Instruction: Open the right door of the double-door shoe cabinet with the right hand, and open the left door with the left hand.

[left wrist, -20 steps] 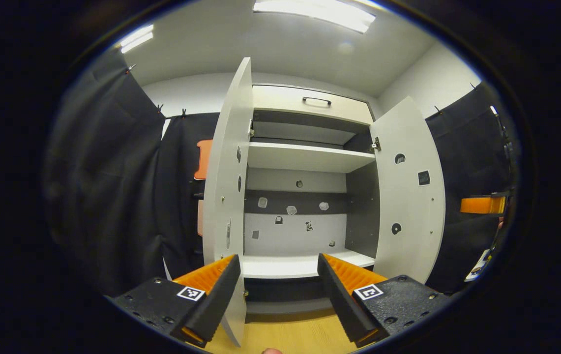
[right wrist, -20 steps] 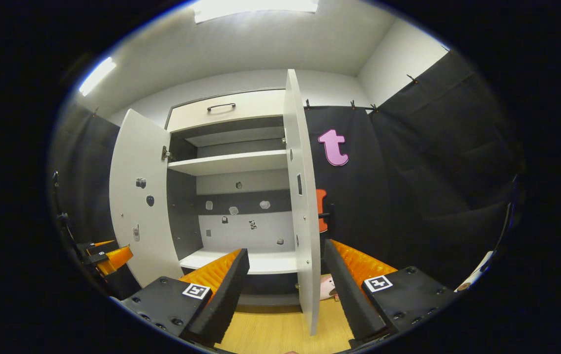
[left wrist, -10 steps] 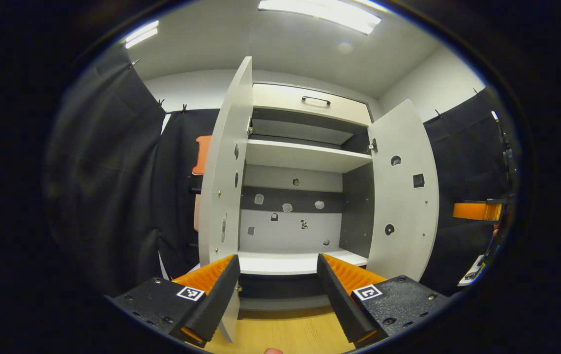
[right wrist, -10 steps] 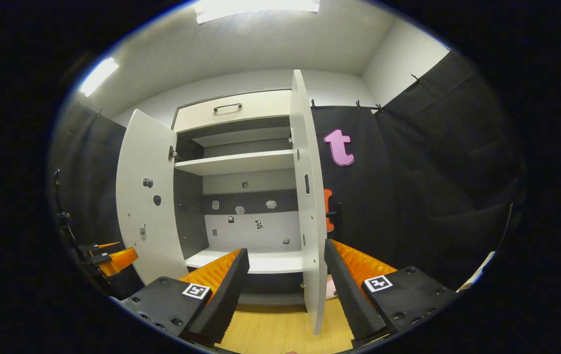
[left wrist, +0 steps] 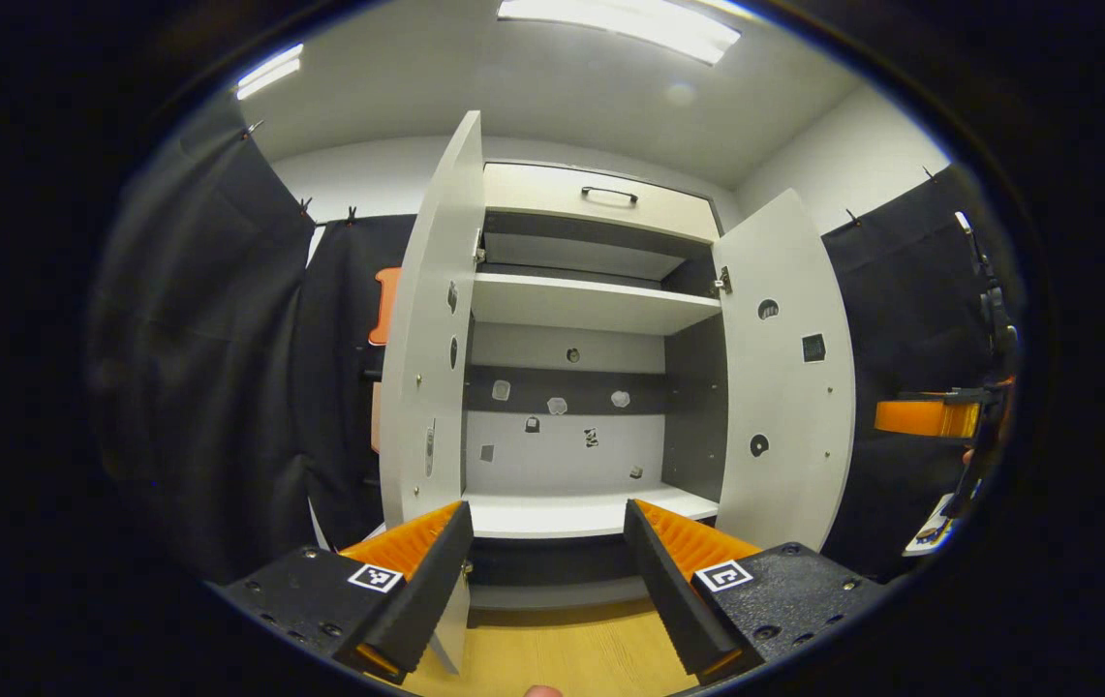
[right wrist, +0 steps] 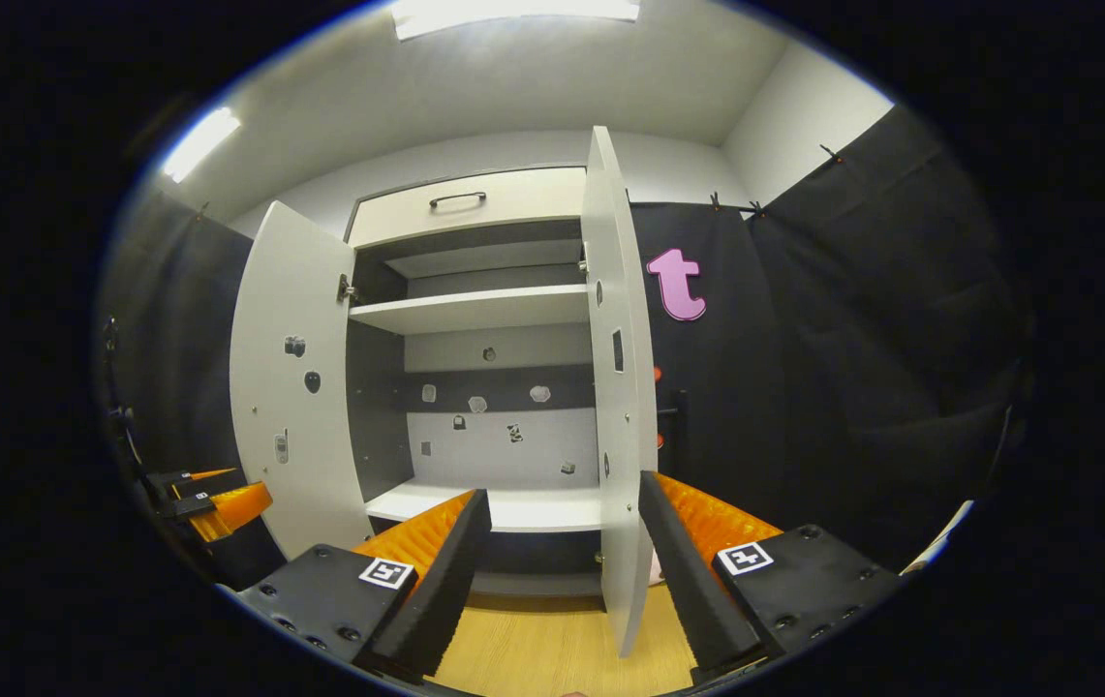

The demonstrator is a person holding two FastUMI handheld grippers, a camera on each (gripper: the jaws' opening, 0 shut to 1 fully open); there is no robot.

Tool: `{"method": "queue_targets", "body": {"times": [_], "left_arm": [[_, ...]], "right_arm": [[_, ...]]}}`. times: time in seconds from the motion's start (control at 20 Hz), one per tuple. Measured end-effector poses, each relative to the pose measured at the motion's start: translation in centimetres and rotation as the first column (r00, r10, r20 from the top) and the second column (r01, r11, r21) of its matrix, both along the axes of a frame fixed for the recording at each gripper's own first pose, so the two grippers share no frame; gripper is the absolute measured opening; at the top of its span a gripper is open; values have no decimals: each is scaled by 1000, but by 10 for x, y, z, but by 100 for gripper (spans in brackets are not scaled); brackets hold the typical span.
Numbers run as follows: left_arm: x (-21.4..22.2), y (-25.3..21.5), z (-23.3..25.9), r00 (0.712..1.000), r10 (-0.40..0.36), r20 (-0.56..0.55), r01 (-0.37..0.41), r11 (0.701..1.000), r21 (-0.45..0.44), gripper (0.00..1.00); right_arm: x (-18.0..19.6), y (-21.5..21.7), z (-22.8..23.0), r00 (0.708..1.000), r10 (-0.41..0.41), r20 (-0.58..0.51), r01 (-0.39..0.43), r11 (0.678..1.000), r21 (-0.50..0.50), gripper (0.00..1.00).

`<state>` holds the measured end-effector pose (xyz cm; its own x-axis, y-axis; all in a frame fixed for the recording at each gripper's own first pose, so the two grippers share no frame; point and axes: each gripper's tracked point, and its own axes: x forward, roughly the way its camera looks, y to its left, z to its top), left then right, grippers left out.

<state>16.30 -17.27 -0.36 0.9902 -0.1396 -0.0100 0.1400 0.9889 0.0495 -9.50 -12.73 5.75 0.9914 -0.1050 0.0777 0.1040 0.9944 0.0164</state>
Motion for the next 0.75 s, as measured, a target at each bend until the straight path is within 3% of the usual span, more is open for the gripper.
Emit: {"method": "queue_targets", "body": {"times": [0.75], "left_arm": [[3,-1,-5,1000,-6,-15,6,1000,-13,94]], "right_arm": [[17,7,-10,1000,-5,-6,5,1000,-15,98]]}}
